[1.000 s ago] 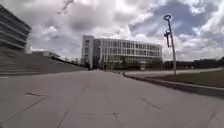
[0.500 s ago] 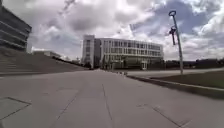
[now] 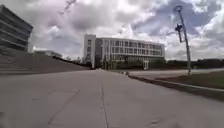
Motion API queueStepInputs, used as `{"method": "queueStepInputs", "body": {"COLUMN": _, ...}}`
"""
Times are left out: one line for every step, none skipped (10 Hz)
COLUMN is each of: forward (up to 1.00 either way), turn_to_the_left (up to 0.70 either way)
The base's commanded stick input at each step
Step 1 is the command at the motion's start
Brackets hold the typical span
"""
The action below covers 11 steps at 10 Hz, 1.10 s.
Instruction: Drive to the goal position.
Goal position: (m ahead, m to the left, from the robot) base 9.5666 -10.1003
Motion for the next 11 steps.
{"method": "queueStepInputs", "body": {"forward": 1.0, "turn_to_the_left": 0.04}}
{"method": "queueStepInputs", "body": {"forward": 1.0, "turn_to_the_left": 0.04}}
{"method": "queueStepInputs", "body": {"forward": 1.0, "turn_to_the_left": 0.04}}
{"method": "queueStepInputs", "body": {"forward": 1.0, "turn_to_the_left": 0.04}}
{"method": "queueStepInputs", "body": {"forward": 1.0, "turn_to_the_left": 0.04}}
{"method": "queueStepInputs", "body": {"forward": 1.0, "turn_to_the_left": 0.04}}
{"method": "queueStepInputs", "body": {"forward": 1.0, "turn_to_the_left": 0.04}}
{"method": "queueStepInputs", "body": {"forward": 1.0, "turn_to_the_left": 0.04}}
{"method": "queueStepInputs", "body": {"forward": 1.0, "turn_to_the_left": 0.04}}
{"method": "queueStepInputs", "body": {"forward": 1.0, "turn_to_the_left": 0.04}}
{"method": "queueStepInputs", "body": {"forward": 1.0, "turn_to_the_left": 0.04}}
